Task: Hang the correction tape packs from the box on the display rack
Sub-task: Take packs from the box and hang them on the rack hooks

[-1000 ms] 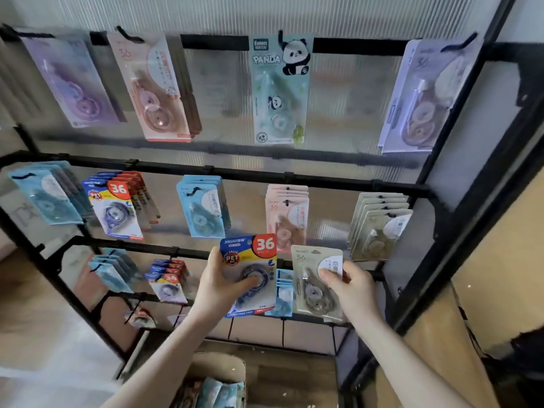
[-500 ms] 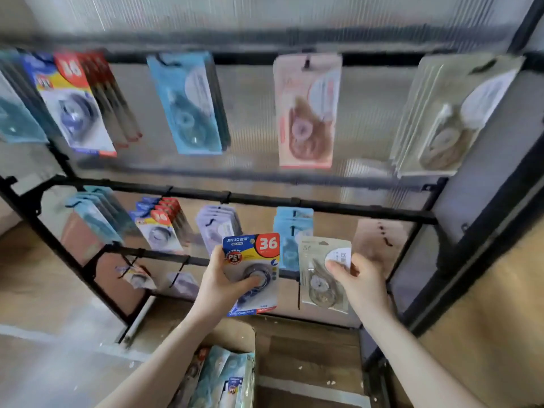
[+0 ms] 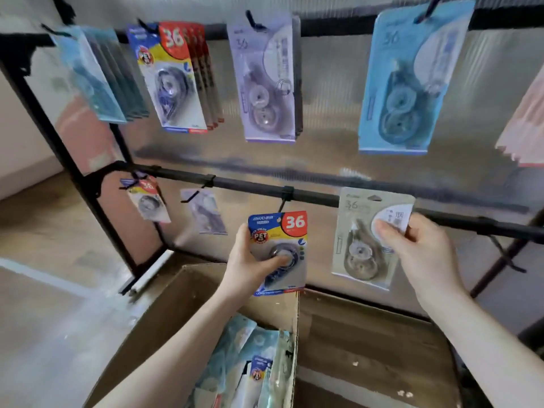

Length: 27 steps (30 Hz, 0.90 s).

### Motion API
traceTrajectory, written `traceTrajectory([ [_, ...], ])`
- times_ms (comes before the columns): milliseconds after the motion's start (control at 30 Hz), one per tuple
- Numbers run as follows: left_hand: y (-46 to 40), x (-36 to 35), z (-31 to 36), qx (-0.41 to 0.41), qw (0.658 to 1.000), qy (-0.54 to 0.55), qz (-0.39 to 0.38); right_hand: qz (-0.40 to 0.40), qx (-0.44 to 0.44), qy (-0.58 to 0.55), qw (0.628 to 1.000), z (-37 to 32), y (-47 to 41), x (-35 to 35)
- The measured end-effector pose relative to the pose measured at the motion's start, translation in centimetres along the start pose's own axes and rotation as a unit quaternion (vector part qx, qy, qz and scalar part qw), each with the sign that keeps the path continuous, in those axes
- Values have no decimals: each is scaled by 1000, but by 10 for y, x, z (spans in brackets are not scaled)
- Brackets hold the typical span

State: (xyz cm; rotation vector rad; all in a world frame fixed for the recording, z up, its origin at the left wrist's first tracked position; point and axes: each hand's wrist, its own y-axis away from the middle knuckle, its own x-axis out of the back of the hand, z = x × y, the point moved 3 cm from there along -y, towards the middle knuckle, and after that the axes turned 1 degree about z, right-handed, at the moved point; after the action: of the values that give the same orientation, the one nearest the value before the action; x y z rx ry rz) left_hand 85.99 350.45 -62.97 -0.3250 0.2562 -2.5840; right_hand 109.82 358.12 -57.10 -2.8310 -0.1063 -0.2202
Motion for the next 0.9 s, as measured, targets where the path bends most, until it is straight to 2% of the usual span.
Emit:
traceTrajectory([
  [200,-1,19,-18,32,999,-16,-15,-28,-39,7,999,11,14,-20],
  [633,-40,-1,-48,64,994,-46,-72,12,-59,11,998,51,12,-1],
  [900,-31,0,-50,62,996,1,-68,12,-65,18,998,58,16,-4],
])
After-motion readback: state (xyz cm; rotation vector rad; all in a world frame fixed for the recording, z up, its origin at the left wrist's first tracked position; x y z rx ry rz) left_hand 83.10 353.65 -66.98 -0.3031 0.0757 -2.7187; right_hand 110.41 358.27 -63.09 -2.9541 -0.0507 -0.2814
